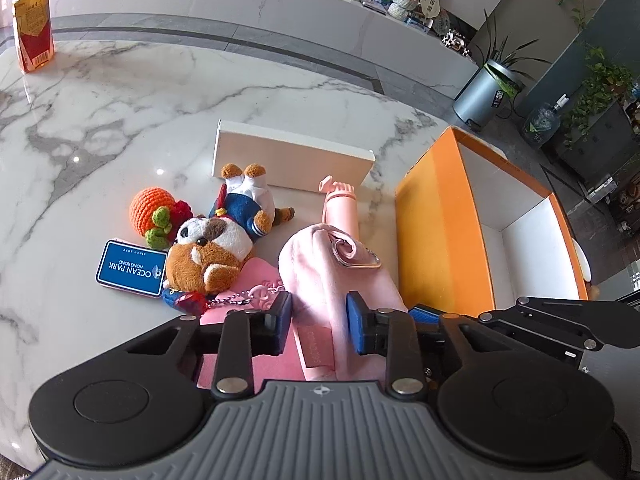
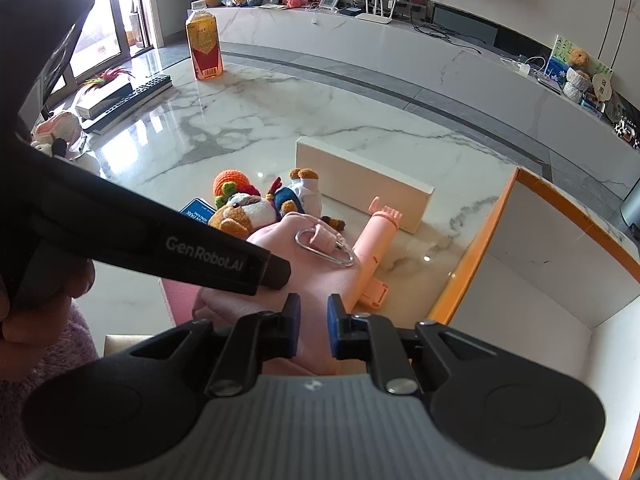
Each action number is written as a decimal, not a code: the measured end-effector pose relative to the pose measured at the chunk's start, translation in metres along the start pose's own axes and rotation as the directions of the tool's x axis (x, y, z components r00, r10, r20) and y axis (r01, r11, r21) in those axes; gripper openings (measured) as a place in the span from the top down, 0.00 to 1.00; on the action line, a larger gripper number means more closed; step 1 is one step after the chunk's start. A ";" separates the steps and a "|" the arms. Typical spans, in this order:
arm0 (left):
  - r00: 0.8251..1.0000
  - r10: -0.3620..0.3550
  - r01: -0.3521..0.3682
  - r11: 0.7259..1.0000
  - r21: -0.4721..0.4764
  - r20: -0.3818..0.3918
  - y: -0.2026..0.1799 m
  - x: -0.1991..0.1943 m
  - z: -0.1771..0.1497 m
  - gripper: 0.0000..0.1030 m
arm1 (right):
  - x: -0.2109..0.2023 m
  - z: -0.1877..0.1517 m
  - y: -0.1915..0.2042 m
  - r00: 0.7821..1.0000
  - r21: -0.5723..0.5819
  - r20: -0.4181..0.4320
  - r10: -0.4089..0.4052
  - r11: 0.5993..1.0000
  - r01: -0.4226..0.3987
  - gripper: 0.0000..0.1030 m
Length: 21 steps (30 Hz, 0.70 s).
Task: Organize objects
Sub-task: 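Grasp the pink handbag with the left tool and lift it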
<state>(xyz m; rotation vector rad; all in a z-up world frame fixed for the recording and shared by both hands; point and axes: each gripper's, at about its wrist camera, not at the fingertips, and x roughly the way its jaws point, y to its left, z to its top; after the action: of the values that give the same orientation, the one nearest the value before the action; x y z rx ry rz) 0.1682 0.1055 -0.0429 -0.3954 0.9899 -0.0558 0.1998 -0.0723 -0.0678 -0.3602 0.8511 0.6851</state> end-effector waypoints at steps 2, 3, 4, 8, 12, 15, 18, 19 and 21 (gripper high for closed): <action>0.999 0.000 0.000 1.000 0.011 0.035 -0.001 -0.010 0.001 0.72 | -0.003 0.001 0.001 1.000 0.003 0.007 -0.002 1.000 0.002 0.86; 0.998 0.011 -0.012 1.000 0.024 0.054 -0.002 -0.016 0.001 0.73 | -0.006 0.002 0.001 1.000 0.007 0.012 0.000 1.000 0.000 0.85; 0.997 0.018 -0.021 0.999 0.039 0.073 -0.002 -0.023 0.002 0.73 | -0.008 0.003 0.001 1.000 0.012 0.018 0.003 1.000 -0.004 0.85; 0.988 0.076 -0.093 0.988 0.123 0.134 0.000 -0.054 0.006 0.74 | -0.012 0.010 0.004 0.999 0.054 0.031 0.037 0.998 -0.038 0.83; 0.963 0.182 -0.228 0.944 0.238 0.201 0.001 -0.073 0.002 0.74 | 0.002 0.013 0.006 0.995 0.168 -0.007 0.098 0.981 -0.095 0.75; 0.951 0.230 -0.284 0.915 0.285 0.209 0.004 -0.071 -0.004 0.74 | 0.014 0.012 0.007 0.994 0.276 -0.026 0.107 0.956 -0.096 0.53; 0.952 0.237 -0.286 0.912 0.294 0.191 0.011 -0.063 -0.008 0.74 | 0.028 0.011 0.008 0.993 0.352 -0.068 0.100 0.933 -0.070 0.50; 0.951 0.241 -0.291 0.909 0.298 0.193 0.012 -0.061 -0.009 0.74 | 0.032 0.011 0.008 0.991 0.376 -0.085 0.100 0.925 -0.061 0.50; 0.949 0.248 -0.299 0.903 0.308 0.194 0.016 -0.058 -0.011 0.74 | 0.041 0.009 0.006 0.987 0.419 -0.111 0.116 0.906 -0.059 0.49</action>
<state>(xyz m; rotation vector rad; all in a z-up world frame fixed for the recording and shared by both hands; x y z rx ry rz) 0.1249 0.1296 -0.0076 0.0554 0.8582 0.0605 0.2196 -0.0467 -0.0945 0.0180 1.1198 0.5477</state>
